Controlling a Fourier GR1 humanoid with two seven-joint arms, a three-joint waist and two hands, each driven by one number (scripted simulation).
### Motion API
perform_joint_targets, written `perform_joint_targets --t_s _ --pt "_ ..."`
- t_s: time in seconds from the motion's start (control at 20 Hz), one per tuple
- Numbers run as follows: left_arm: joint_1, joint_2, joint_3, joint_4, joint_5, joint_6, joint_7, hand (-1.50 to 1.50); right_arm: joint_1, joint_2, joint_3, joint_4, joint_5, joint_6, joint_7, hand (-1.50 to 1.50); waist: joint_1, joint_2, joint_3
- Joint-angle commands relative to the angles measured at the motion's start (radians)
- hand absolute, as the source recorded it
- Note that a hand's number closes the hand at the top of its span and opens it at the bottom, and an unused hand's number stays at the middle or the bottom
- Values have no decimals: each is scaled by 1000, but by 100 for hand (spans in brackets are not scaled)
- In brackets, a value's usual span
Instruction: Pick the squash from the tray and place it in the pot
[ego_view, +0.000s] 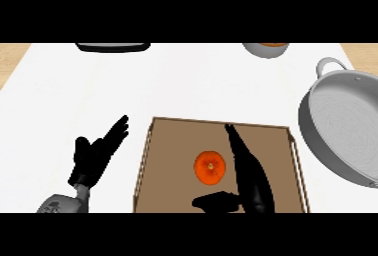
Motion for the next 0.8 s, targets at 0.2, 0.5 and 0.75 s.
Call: perform_joint_targets --t_s 0.2,0.5,0.75 --pt "-15 -31 57 66 -29 -48 -47 0 97 -28 -65 -25 -130 16 -203 -150 -3 0 0" --pt "37 -38 37 8 -58 -26 -26 0 85 56 -105 97 -280 -35 -419 -150 5 0 0" --pt "-32 -44 85 54 -54 -69 -18 0 162 58 -112 157 -378 -35 -541 -150 -2 0 0"
